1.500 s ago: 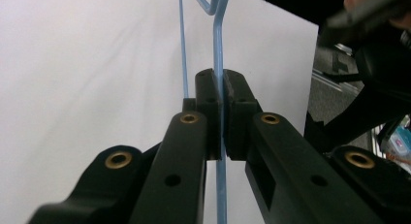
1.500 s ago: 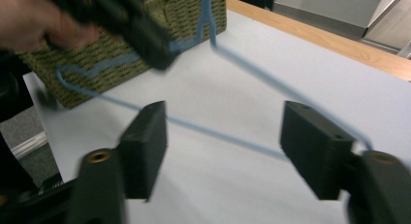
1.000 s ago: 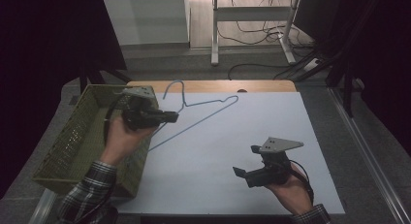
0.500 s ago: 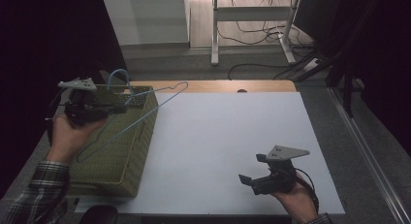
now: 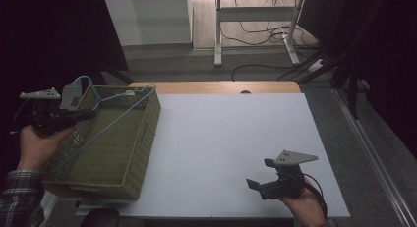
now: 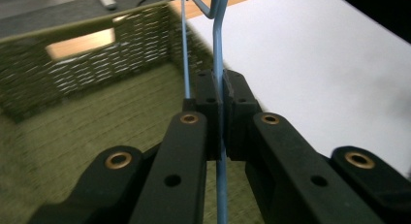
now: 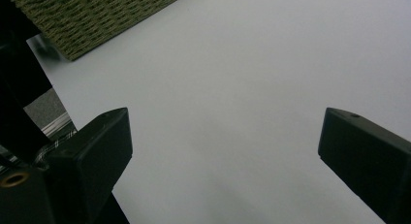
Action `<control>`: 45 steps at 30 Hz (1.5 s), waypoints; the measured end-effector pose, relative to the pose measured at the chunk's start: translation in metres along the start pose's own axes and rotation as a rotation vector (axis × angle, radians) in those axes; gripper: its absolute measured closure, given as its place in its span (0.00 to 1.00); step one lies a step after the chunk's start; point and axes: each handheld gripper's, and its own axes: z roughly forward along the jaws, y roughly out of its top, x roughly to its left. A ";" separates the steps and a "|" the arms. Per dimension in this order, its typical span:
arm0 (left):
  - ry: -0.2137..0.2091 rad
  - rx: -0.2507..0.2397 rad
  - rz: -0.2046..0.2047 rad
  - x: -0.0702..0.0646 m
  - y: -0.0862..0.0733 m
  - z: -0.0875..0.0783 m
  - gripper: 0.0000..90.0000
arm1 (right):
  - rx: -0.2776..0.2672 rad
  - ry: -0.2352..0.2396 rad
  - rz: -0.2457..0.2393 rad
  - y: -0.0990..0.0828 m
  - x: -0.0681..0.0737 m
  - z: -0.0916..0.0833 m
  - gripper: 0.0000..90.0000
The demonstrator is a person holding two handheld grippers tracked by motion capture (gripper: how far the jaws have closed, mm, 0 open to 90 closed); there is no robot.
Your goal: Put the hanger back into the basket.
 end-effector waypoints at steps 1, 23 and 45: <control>0.007 -0.003 -0.002 0.003 -0.003 0.000 0.97 | -0.001 -0.004 0.001 -0.001 -0.001 -0.001 0.06; 0.052 0.094 -0.017 0.018 -0.057 0.063 0.95 | 0.040 -0.024 0.004 -0.014 -0.006 -0.001 0.06; -0.043 -0.020 0.062 -0.095 -0.063 0.035 0.04 | 0.016 -0.041 0.017 -0.020 -0.010 -0.011 0.02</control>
